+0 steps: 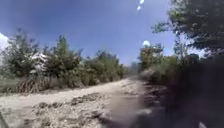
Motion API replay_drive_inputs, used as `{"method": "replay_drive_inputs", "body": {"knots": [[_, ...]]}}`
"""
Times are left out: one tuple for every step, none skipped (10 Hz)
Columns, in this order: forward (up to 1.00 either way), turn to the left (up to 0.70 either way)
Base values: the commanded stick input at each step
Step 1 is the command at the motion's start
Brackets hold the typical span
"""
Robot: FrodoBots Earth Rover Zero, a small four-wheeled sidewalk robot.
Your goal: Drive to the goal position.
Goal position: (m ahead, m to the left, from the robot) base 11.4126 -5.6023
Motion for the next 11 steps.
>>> {"method": "replay_drive_inputs", "body": {"knots": [[0.44, 0.02], [0.44, 0.02], [0.44, 0.02], [0.44, 0.02], [0.44, 0.02], [0.44, 0.02], [0.44, 0.02], [0.44, 0.02], [0.44, 0.02], [0.44, 0.02], [0.44, 0.02]]}}
